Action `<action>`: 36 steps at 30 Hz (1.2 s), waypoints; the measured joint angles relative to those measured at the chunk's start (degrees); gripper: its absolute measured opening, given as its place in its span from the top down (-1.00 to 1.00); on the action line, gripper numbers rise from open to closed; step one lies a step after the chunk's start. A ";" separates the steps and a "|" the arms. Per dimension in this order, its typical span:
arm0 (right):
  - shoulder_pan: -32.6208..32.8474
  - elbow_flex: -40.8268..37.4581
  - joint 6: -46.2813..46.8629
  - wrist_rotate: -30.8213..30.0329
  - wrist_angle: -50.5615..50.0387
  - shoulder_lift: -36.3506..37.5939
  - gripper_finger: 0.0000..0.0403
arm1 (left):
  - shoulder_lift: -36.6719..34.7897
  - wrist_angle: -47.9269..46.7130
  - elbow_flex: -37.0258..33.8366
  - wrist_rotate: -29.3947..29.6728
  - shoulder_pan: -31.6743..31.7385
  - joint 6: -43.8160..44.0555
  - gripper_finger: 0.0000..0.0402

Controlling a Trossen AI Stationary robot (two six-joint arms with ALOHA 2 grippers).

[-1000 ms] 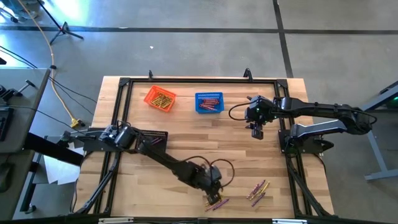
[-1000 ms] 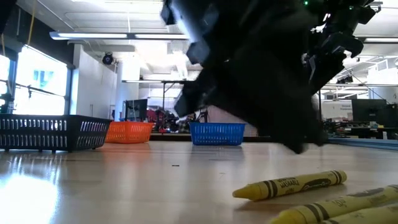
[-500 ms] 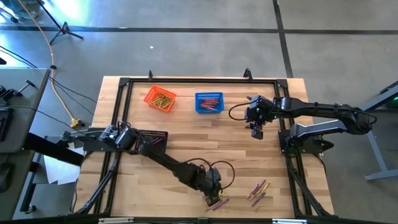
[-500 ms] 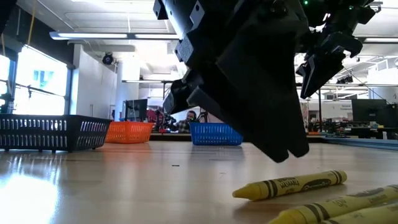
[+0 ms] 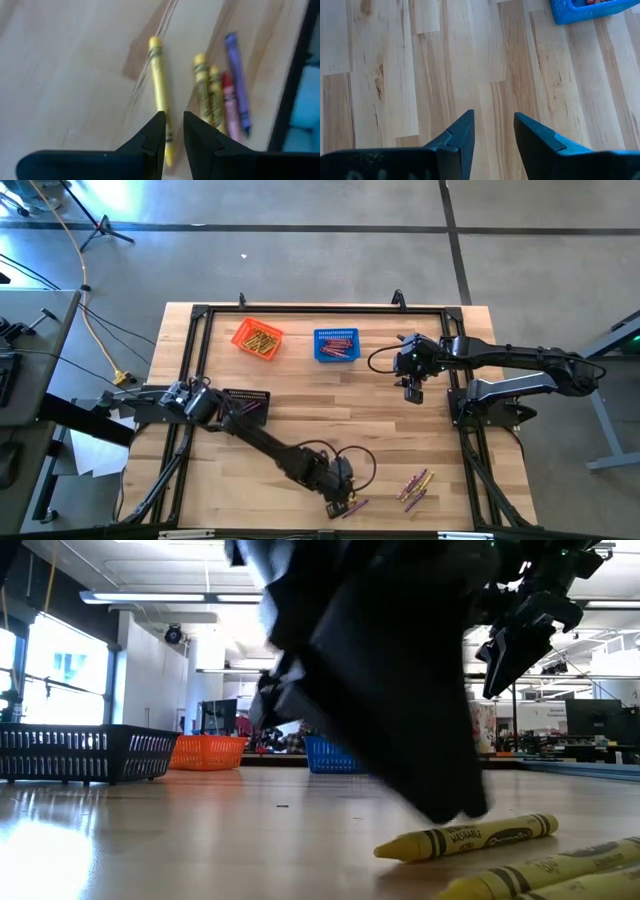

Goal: Sort crayons
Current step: Put the yellow crayon into the orange bin

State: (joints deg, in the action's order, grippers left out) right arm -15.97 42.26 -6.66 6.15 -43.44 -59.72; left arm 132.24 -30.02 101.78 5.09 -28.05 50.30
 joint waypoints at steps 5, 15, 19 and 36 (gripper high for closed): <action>0.00 0.00 0.04 -0.02 -0.01 0.00 0.39 | 0.59 -1.52 -0.07 0.45 -0.31 -2.50 0.73; 0.00 0.00 0.13 -0.01 -0.04 0.00 0.39 | 1.89 -4.06 0.25 3.06 -0.52 -8.13 0.73; 0.00 0.00 0.13 -0.02 -0.07 0.00 0.39 | 2.78 -5.09 0.26 3.97 -0.54 -8.76 0.75; 0.00 0.02 0.15 -0.02 -0.20 0.00 0.39 | 1.09 0.15 -0.36 3.53 -0.52 -12.40 1.00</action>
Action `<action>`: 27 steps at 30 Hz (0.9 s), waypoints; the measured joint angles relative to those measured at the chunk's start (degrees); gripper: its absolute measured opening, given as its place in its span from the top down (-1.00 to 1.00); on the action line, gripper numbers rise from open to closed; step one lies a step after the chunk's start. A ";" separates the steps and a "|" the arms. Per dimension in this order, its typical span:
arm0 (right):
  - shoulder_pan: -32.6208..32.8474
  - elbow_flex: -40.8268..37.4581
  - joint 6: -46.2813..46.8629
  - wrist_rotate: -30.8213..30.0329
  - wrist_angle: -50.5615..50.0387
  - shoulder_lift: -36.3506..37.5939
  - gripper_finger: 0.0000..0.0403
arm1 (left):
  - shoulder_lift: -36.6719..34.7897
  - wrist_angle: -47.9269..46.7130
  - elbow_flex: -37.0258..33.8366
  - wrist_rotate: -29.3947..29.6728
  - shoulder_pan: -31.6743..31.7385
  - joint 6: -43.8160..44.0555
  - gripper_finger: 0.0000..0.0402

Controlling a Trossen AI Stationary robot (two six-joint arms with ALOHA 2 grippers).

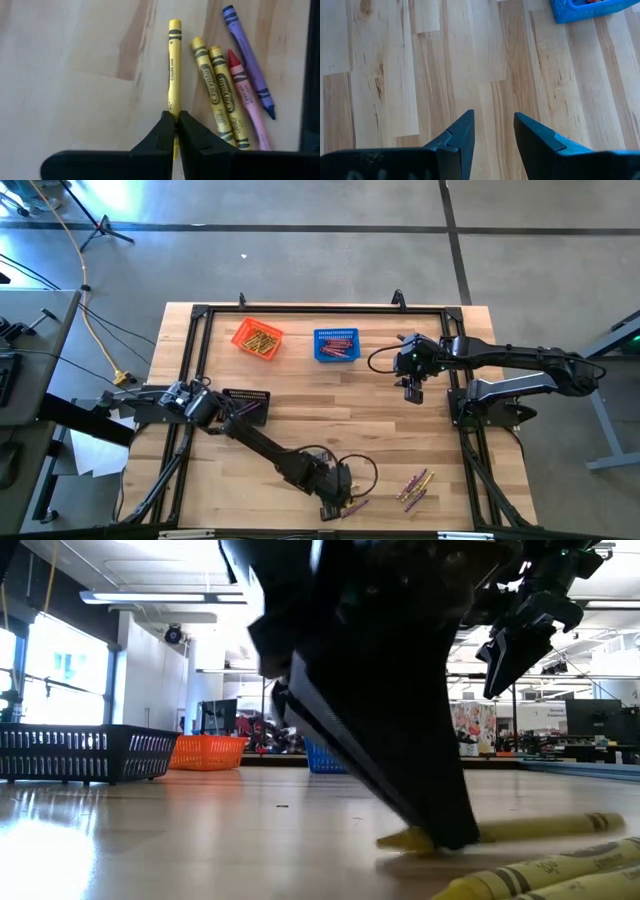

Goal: Sort crayons
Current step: Put the yellow crayon into the orange bin

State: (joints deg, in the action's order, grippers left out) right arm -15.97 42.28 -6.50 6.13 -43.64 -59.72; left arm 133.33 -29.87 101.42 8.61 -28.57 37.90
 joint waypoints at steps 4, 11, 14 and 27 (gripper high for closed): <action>0.00 0.00 0.02 0.01 -0.06 0.00 0.39 | -1.99 0.00 -0.09 4.03 0.97 -2.93 1.00; 0.00 0.02 0.04 0.02 -0.31 0.00 0.39 | -4.89 -1.67 0.08 11.75 3.31 0.00 1.00; 0.00 0.02 0.04 0.00 -0.35 0.00 0.39 | -6.70 -5.12 0.14 15.07 5.29 0.93 1.00; 0.00 0.04 0.48 0.01 -0.78 0.01 0.39 | -17.11 -32.03 -4.11 22.10 20.92 -5.56 1.00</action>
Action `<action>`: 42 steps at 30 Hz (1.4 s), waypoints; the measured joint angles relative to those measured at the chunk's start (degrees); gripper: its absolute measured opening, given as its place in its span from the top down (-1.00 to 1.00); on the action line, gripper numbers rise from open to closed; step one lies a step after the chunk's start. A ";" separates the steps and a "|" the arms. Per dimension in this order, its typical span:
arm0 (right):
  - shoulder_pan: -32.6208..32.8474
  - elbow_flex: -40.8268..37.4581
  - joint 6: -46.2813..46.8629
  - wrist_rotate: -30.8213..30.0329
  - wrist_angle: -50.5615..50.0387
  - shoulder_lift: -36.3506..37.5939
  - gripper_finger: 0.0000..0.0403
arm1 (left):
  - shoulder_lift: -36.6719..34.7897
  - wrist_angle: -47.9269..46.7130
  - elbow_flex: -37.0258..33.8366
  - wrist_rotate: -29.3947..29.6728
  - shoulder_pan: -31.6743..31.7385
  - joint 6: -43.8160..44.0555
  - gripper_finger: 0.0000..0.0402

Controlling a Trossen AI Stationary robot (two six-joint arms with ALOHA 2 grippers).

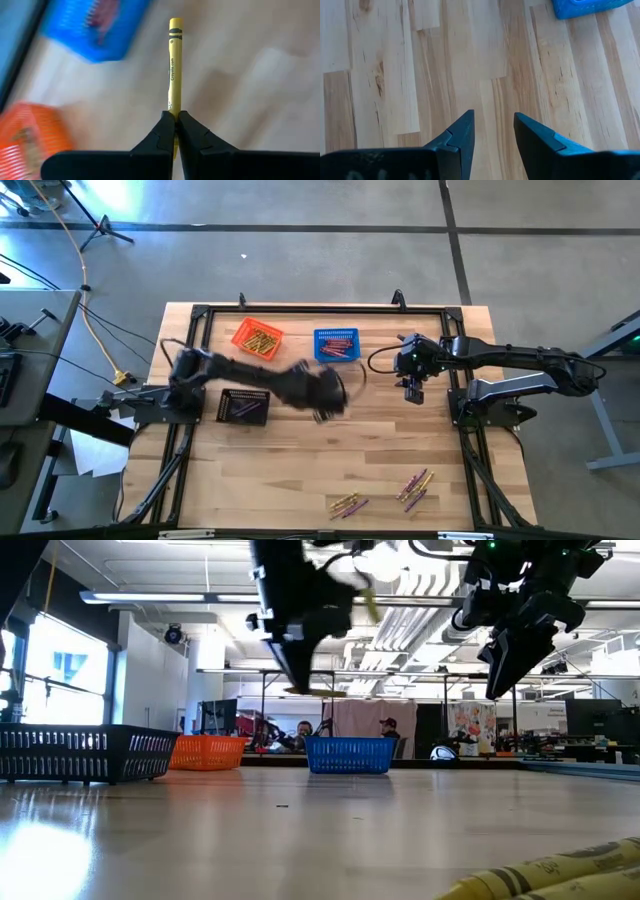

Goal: Sort crayons
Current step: Put the yellow crayon into the orange bin

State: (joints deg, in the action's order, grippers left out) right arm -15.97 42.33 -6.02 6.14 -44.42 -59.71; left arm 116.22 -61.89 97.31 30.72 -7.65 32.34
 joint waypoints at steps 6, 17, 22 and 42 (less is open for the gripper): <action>0.00 0.00 0.00 -0.01 -0.49 0.01 0.39 | -9.41 1.87 -12.08 -0.19 11.93 -2.94 1.00; 0.00 0.00 0.00 -0.01 -0.71 0.01 0.39 | -23.76 10.03 -31.33 -8.16 28.34 -0.94 1.00; 0.00 0.00 0.00 -0.65 -0.75 0.01 0.39 | -24.80 10.65 -34.94 -8.53 31.91 -1.57 1.00; 0.00 0.00 -0.42 -5.73 -0.76 0.01 0.39 | -24.65 14.38 -36.48 -10.70 39.00 -10.72 0.47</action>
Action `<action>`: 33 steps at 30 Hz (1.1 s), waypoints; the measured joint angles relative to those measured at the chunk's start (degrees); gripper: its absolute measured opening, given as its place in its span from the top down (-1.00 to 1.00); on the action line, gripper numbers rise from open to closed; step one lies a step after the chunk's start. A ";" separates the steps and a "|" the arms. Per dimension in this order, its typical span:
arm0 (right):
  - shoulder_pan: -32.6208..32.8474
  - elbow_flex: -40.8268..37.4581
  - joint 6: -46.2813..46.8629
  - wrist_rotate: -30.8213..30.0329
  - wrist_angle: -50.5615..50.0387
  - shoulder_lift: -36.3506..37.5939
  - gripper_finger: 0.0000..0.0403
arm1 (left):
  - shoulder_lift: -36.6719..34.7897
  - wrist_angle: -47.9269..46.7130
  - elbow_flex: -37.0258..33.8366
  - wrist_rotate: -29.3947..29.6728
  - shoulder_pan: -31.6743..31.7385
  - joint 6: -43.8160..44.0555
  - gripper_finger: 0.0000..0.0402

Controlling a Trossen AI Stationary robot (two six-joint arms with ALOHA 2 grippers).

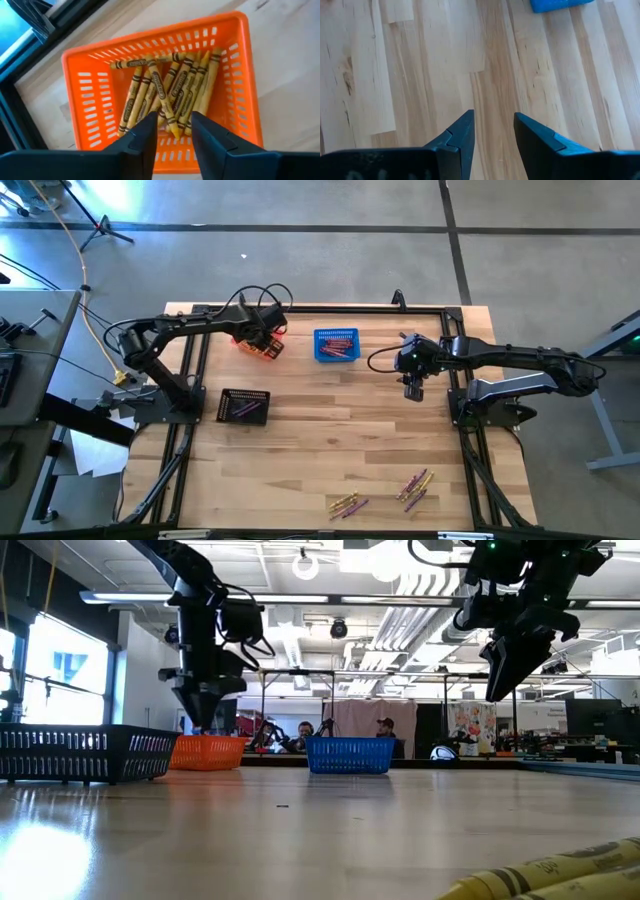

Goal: Sort crayons
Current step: Put the yellow crayon into the orange bin

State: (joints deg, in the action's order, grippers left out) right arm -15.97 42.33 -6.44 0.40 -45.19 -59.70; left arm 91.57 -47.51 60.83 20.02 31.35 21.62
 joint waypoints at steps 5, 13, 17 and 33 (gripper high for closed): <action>0.00 0.00 -0.04 -2.34 0.04 0.00 0.39 | 0.00 -0.31 2.65 -0.11 0.14 -2.16 0.38; 0.00 0.00 -2.32 -18.30 0.04 0.00 0.39 | 0.00 3.12 8.80 -17.03 -4.40 -2.38 0.43; 0.00 0.00 -3.90 -21.90 0.66 0.00 0.39 | 0.00 10.51 9.61 -23.37 -10.52 -2.38 0.47; -0.12 -0.02 15.59 -11.24 11.95 0.20 0.39 | 0.02 24.89 9.61 -23.76 -27.54 1.27 0.47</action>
State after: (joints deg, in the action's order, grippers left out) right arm -16.08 42.30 9.16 -10.83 -33.24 -59.51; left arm 91.59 -22.62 70.43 -3.74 3.81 22.89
